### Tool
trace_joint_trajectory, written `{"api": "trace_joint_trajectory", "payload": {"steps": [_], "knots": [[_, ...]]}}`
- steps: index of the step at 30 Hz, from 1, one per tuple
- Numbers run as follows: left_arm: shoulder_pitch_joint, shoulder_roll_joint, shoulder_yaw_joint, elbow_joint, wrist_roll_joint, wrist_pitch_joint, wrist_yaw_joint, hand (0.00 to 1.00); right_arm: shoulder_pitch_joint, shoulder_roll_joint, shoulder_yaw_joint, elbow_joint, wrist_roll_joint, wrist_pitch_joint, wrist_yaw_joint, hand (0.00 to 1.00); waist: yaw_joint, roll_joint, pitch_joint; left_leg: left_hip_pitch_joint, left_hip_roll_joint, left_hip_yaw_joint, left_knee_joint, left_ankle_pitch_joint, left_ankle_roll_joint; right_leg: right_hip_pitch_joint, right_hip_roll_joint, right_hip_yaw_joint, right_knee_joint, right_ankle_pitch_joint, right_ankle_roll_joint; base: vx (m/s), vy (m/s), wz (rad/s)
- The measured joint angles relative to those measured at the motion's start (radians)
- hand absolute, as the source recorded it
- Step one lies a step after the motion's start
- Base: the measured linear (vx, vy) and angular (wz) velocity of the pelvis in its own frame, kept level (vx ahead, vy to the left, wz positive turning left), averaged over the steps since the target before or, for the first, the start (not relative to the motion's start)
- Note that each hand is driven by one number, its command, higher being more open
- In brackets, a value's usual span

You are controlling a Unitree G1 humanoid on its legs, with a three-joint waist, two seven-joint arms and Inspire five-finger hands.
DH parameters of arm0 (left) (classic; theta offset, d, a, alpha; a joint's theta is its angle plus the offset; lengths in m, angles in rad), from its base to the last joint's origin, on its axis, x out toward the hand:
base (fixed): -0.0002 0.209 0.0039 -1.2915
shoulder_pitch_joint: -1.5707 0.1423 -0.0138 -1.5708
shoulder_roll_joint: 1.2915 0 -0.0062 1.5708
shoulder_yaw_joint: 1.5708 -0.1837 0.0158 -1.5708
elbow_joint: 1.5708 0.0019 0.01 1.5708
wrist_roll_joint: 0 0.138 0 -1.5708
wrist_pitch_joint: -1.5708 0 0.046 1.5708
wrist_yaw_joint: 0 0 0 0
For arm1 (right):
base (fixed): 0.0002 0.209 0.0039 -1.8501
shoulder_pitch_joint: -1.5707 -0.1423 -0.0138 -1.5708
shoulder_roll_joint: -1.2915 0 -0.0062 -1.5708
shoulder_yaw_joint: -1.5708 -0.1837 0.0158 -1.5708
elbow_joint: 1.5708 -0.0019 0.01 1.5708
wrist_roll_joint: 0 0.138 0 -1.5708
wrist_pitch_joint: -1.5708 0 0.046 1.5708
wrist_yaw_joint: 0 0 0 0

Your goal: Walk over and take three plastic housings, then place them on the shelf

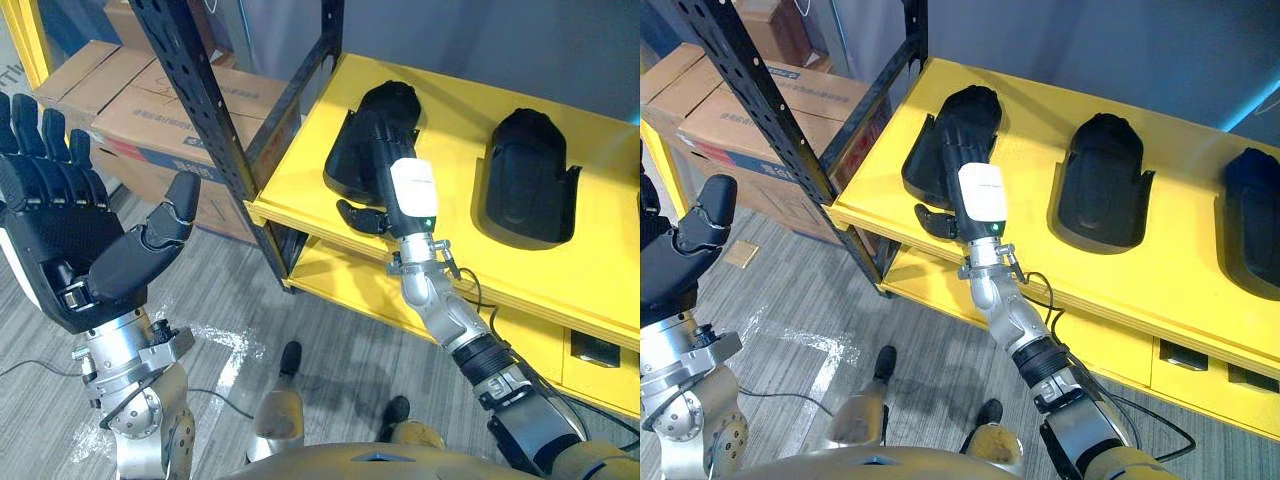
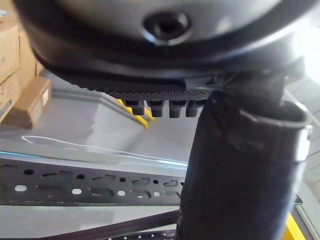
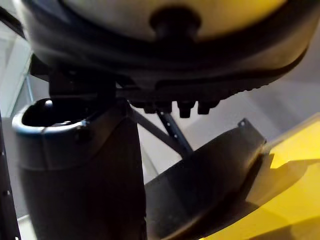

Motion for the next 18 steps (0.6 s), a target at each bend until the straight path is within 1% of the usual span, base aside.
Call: {"api": "trace_joint_trajectory", "payload": {"steps": [7, 11, 18], "knots": [[-0.002, 0.000, 0.000, 0.017, -0.017, 0.000, -0.016, 1.00, -0.029, -0.024, -0.001, 0.013, 0.007, -0.001, -0.001, 1.00, 0.002, 0.006, 0.006, -0.006, -0.008, -0.001, 0.000, 0.012, 0.007, -0.008, -0.008, 0.000, 0.008, 0.001, 0.000, -0.01, -0.005, 0.00], [-0.002, 0.000, -0.002, 0.043, -0.018, 0.013, -0.017, 1.00, -0.029, -0.023, -0.001, 0.014, 0.032, 0.019, 0.000, 1.00, 0.005, 0.007, 0.006, -0.006, -0.008, -0.001, 0.000, 0.012, 0.008, -0.008, -0.009, 0.000, 0.009, 0.003, -0.003, -0.01, -0.018, 0.00], [0.001, 0.000, -0.024, 0.044, -0.017, 0.020, -0.002, 1.00, -0.032, -0.023, -0.018, 0.022, 0.032, 0.031, -0.001, 1.00, 0.012, 0.011, 0.009, -0.004, -0.008, -0.001, 0.000, 0.007, 0.007, -0.010, -0.011, 0.001, 0.020, 0.000, 0.001, -0.02, -0.025, 0.00]]}}
